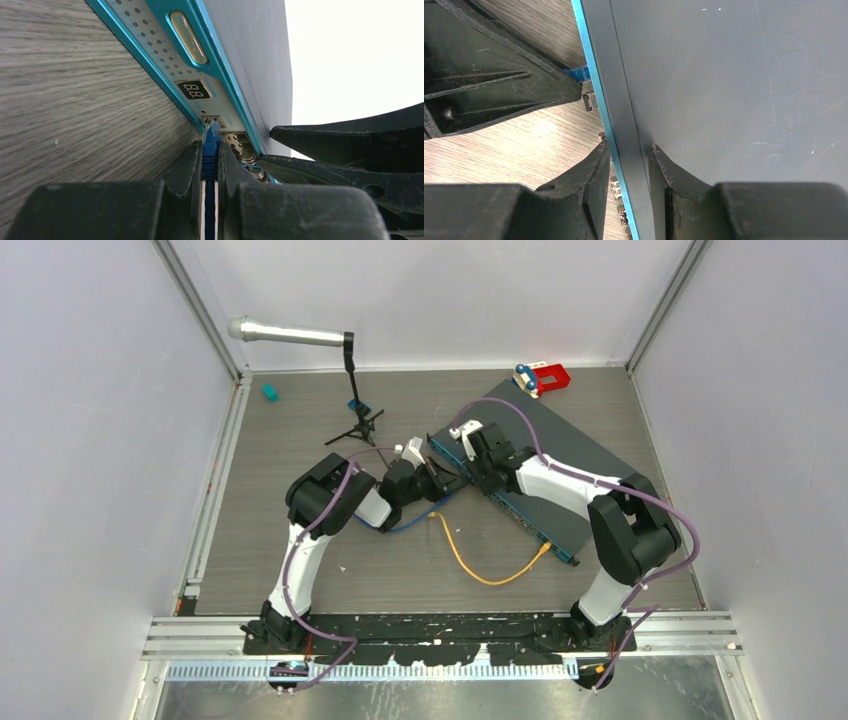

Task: Pull the plug from the switch port
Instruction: Pull the connector from the switch port.

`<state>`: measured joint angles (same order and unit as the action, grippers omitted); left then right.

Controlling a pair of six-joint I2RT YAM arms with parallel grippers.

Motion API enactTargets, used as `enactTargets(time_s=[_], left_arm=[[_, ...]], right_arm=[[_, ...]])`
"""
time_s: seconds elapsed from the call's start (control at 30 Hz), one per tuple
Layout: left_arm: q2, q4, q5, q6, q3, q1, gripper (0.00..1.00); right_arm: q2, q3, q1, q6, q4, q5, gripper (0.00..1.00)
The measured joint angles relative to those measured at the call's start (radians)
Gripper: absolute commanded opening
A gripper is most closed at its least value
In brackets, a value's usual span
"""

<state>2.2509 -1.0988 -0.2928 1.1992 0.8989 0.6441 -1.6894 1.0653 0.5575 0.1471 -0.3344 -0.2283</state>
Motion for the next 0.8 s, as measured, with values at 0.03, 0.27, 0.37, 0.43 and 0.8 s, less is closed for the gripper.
enactTargets(time_s=[0.03,0.27,0.37,0.43,0.8], left_arm=[[-0.004,0.013,-0.005,-0.007,0.003,-0.001,0.00],[-0.005,0.030,-0.031,-0.026,0.011,-0.006,0.00],[-0.008,0.031,-0.031,-0.034,0.010,-0.006,0.00],[-0.014,0.038,-0.037,-0.051,0.006,-0.010,0.00],[-0.100,0.170,-0.113,-0.210,-0.021,-0.036,0.00]], right_arm=[[0.000,0.000,0.000,0.000,-0.001,0.001,0.37],[-0.002,0.003,0.000,0.000,-0.004,0.002,0.36],[-0.002,0.003,0.000,0.002,-0.004,0.002,0.36],[-0.002,0.003,0.000,0.004,-0.004,0.002,0.36],[-0.002,0.004,0.001,0.011,-0.005,0.005,0.37]])
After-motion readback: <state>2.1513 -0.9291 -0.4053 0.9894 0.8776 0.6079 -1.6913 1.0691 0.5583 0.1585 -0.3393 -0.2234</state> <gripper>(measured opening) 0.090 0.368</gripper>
